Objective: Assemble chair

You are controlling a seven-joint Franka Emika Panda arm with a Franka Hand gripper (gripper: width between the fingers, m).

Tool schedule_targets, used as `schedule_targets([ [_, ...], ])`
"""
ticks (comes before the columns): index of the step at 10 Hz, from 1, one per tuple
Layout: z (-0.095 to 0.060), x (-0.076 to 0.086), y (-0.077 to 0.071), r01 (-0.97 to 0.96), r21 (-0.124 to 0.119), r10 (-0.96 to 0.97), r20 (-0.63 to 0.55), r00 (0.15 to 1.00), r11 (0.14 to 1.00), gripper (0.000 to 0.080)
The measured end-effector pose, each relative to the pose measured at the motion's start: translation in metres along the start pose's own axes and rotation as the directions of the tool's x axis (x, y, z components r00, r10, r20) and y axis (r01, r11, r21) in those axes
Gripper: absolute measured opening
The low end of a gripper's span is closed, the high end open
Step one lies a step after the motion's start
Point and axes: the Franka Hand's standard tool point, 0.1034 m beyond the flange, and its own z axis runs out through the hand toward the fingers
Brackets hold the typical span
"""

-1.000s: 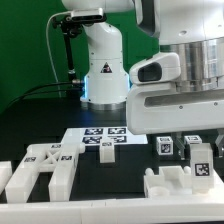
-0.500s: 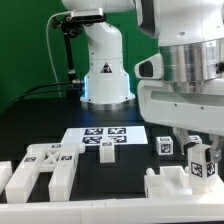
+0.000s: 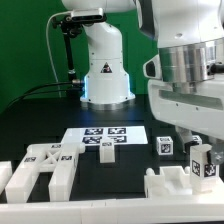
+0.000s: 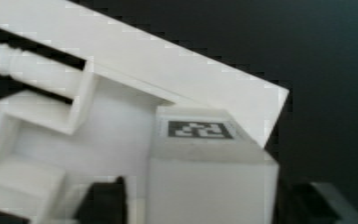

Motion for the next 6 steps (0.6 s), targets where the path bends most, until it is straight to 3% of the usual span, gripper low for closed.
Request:
schedule_targets([
  [1,0.002,0.001,-0.002,0.228,0.01,-0.227,-0.011,0.974,0.974,0.0504],
  [2,0.003,-0.006,-0.004,0.388,0.009,-0.388,-0.006,0.922,0.922,0.0618],
  [3,0.003,-0.017,-0.007,0.427,0.003,-0.427,-0.005,0.904,0.904,0.064],
  [6,0.004,-0.014,-0.006,0.675,-0.005,-0.675,-0.007,0.738,0.738,0.0648],
])
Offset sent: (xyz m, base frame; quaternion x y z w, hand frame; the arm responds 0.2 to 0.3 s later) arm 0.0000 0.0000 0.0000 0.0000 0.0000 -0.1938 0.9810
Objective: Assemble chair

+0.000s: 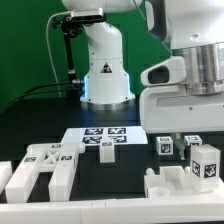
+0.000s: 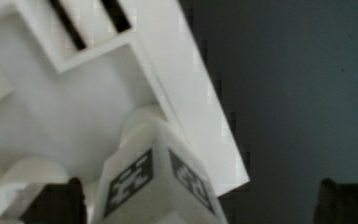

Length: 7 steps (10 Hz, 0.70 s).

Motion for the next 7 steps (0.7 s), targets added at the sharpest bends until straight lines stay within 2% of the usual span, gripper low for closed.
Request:
schedule_targets([
  [1,-0.002,0.0039,0.0042,0.223,-0.027,-0.223,-0.007,0.975,0.974,0.0649],
  [2,-0.0039,0.0066,0.0067,0.367,-0.045,-0.367,-0.006,0.93,0.929,0.0649],
  [3,-0.004,0.0089,0.0103,0.428,-0.049,-0.429,-0.008,0.903,0.902,0.0649],
  [5,-0.0033,0.0103,0.0125,0.416,-0.05,-0.417,-0.019,0.909,0.908,0.0649],
  [7,-0.0029,0.0101,0.0126,0.386,-0.048,-0.388,-0.02,0.922,0.921,0.0387],
])
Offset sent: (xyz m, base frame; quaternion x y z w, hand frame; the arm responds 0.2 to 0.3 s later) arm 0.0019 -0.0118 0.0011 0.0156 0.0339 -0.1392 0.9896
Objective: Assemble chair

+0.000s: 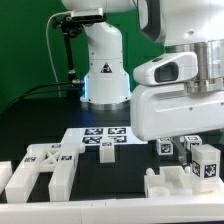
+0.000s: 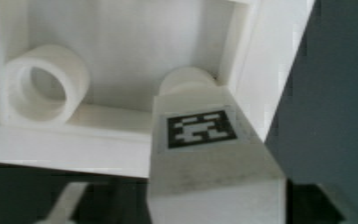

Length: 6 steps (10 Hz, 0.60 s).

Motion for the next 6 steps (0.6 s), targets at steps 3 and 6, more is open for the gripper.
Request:
schedule_targets([
  [3,0.0002,-0.0004,0.0008,-0.277,0.005,0.277,0.001,0.961,0.961,0.0285],
  [6,0.0005,-0.0048,0.0017,-0.771,-0.003,0.771,0.006,0.637,0.637,0.0285],
])
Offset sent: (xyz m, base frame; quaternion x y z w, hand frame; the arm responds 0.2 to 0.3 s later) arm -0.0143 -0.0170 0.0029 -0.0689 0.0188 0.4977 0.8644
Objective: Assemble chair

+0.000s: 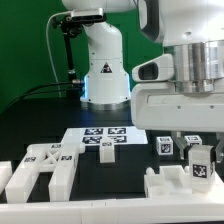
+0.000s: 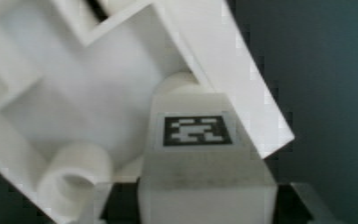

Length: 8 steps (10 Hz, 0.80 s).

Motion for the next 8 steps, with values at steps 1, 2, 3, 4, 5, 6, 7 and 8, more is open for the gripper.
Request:
schedule_targets([
  [1,0.0002,-0.0014,-0.0004,-0.2,0.004,0.2,0.014,0.98,0.98,0.0285],
  [2,0.0001,-0.001,-0.0008,-0.345,0.01,0.345,0.03,0.938,0.938,0.0285],
  [3,0.0003,-0.0012,-0.0009,-0.417,0.007,0.416,0.031,0.909,0.909,0.0285],
  [4,0.0003,-0.001,-0.0008,-0.448,0.007,0.448,0.031,0.894,0.894,0.0285],
  [5,0.0003,-0.0009,-0.0007,-0.432,0.007,0.431,0.031,0.902,0.902,0.0285],
  [6,0.0007,-0.0011,-0.0008,-0.417,0.008,0.417,0.03,0.908,0.909,0.0285],
  [7,0.002,0.0015,-0.0009,-0.196,0.023,0.196,0.014,0.981,0.98,0.0395],
  [8,0.0031,0.0024,-0.0008,0.026,0.029,-0.027,0.005,1.0,0.999,0.0535],
])
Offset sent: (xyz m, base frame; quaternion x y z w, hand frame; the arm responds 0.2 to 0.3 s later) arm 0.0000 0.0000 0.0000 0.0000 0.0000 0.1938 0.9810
